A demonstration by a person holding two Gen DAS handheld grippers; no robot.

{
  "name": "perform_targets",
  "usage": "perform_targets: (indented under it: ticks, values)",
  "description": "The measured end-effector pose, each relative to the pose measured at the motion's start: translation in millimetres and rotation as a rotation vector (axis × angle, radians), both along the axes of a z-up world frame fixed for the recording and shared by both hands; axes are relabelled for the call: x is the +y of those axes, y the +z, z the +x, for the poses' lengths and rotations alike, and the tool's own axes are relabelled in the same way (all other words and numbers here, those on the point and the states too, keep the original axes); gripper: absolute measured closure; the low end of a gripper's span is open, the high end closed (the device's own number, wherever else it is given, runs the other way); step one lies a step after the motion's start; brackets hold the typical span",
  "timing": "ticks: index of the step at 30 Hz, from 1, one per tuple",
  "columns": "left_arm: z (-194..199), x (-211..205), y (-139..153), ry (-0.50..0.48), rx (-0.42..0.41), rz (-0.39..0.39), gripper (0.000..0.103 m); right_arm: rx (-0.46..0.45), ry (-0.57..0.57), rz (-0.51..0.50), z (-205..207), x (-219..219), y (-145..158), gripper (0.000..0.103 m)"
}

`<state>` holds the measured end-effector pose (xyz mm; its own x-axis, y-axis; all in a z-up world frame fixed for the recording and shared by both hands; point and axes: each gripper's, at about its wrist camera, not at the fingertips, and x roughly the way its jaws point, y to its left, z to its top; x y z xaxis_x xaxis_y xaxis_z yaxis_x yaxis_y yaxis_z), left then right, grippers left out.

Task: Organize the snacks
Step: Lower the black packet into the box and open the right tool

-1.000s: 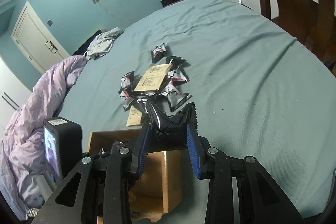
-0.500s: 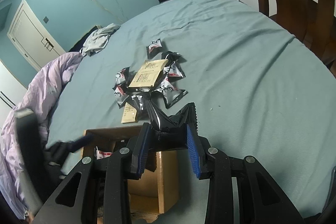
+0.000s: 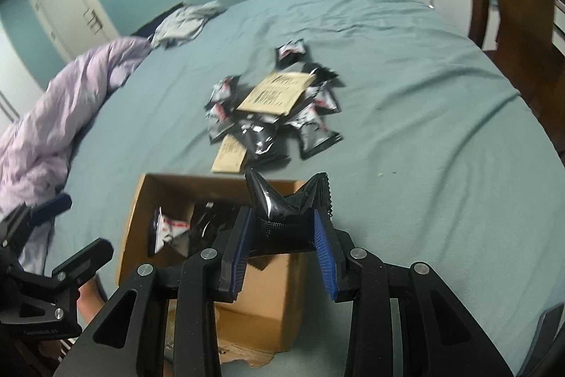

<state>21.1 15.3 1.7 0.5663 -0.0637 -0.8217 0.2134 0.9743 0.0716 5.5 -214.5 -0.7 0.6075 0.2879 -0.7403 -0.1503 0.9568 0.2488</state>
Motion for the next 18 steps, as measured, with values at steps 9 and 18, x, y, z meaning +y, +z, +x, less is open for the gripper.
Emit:
perform_targets:
  ticks: [9,18]
  values:
    - [-5,1,13,-0.015,-0.056,-0.029,0.005,-0.054,0.095,-0.083,6,37,-1,0.07]
    - [0,13,12,0.055,-0.051,-0.057,0.005,0.012,0.059,-0.244,24,58,-29,0.07]
